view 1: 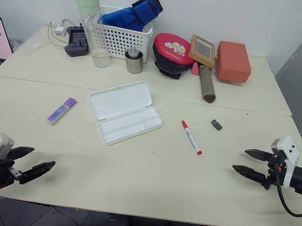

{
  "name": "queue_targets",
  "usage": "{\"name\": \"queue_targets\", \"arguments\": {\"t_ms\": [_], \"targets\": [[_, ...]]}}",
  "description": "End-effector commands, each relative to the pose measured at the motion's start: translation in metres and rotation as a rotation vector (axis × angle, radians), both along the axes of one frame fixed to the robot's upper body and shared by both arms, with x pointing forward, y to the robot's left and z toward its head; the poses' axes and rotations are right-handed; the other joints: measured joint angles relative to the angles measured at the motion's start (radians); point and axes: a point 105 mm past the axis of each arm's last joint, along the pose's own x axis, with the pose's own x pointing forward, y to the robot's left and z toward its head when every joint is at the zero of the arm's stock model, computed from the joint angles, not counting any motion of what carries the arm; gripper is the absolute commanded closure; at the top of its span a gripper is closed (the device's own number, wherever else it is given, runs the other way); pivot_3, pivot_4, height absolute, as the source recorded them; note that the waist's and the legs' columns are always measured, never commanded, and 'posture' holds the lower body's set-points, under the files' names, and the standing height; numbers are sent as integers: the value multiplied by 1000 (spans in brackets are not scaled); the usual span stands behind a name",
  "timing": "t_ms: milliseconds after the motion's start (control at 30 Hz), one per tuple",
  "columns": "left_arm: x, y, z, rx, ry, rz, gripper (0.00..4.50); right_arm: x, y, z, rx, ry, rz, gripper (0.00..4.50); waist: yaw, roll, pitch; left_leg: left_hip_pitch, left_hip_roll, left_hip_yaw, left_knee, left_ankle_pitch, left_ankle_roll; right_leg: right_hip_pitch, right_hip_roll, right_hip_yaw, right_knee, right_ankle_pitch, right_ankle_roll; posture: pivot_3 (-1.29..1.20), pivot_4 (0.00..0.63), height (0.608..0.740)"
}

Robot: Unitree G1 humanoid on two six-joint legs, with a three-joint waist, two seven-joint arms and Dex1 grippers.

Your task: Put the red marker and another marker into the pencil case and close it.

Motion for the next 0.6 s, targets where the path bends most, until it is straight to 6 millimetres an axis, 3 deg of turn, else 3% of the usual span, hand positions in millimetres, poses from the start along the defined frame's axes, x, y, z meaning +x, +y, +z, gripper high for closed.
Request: {"name": "queue_targets", "arguments": {"t_ms": [33, 600], "targets": [[0, -1, 3, 17, -14, -7, 0, 2, 1, 14, -2, -46, 11, 76, 0, 0, 0, 0, 0, 0, 0, 0, 0, 0, 0, 0, 0, 0, 0, 0, 150, 740], [-1, -3, -1, 17, -1, -6, 0, 3, 0, 13, -9, -41, 17, 76, 0, 0, 0, 0, 0, 0, 0, 0, 0, 0, 0, 0, 0, 0, 0, 0, 150, 740]]}}
